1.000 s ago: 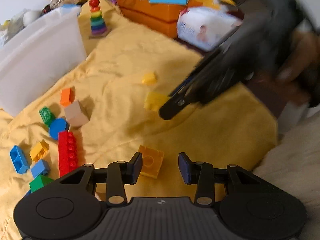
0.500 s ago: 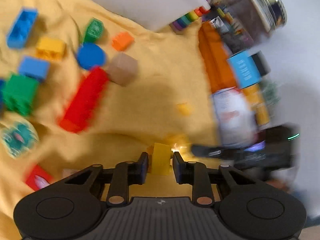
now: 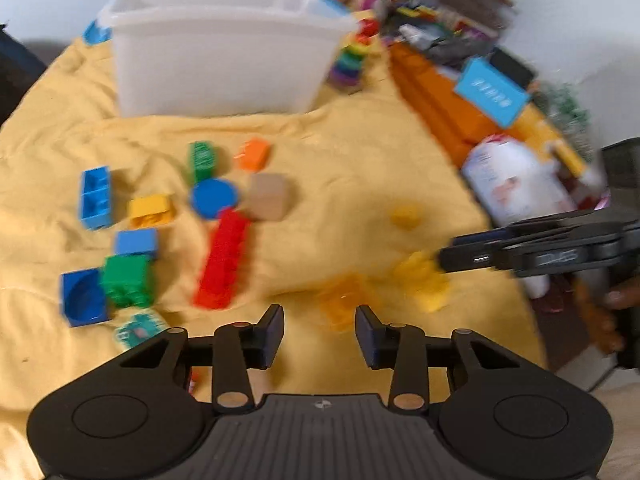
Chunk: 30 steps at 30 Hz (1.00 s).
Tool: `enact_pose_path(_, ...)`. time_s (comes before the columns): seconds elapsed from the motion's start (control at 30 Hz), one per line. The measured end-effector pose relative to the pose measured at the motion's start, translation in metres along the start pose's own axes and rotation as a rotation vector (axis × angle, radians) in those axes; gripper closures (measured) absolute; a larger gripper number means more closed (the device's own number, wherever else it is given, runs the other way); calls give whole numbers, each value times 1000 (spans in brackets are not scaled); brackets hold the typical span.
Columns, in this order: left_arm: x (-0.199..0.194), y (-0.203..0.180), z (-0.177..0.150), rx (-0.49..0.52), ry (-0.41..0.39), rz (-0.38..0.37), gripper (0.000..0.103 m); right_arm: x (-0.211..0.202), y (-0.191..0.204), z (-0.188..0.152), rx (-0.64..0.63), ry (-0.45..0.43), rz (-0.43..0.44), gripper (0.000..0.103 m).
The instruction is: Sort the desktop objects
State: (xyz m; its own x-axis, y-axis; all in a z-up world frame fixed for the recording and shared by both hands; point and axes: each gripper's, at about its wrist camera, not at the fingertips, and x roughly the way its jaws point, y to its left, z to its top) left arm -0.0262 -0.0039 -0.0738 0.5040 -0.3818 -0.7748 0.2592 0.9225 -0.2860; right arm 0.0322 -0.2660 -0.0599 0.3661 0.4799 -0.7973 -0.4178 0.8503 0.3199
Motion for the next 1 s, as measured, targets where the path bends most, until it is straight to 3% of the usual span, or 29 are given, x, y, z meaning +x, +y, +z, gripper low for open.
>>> enact_pose_path(0.13, 13, -38, 7, 189, 15, 54, 58, 1, 5, 0, -25, 1, -17, 58)
enact_pose_path(0.23, 27, -51, 7, 243, 57, 43, 59, 1, 9, -1, -45, -3, -21, 58)
enact_pose_path(0.3, 34, -60, 6, 303, 58, 91, 59, -1, 13, -2, -66, -12, -26, 58)
enact_pose_path(0.4, 49, -68, 5, 381, 68, 94, 58, -3, 19, -6, -99, -17, -33, 58)
enact_pose_path(0.47, 56, -73, 1, 444, 29, 110, 58, -3, 19, -7, -93, -13, -25, 58)
enact_pose_path(0.5, 58, -72, 2, 451, 18, 113, 64, -3, 17, -8, -85, -13, -22, 59)
enact_pose_path(0.53, 58, -64, 6, 402, 25, 96, 71, -3, 16, -9, -74, -15, -21, 58)
enact_pose_path(0.7, 47, -11, 21, 10, 42, -63, 71, -7, 13, -10, -61, -36, -21, 58)
enact_pose_path(0.87, 46, 21, 12, -374, 113, -397, 71, -7, 12, -11, -51, -37, -14, 58)
enact_pose_path(0.97, 67, 46, -4, -572, 151, -431, 71, -4, 13, -11, -48, -34, -11, 58)
enact_pose_path(1.0, 70, 53, -9, -618, 154, -407, 70, -4, 14, -11, -48, -32, -11, 58)
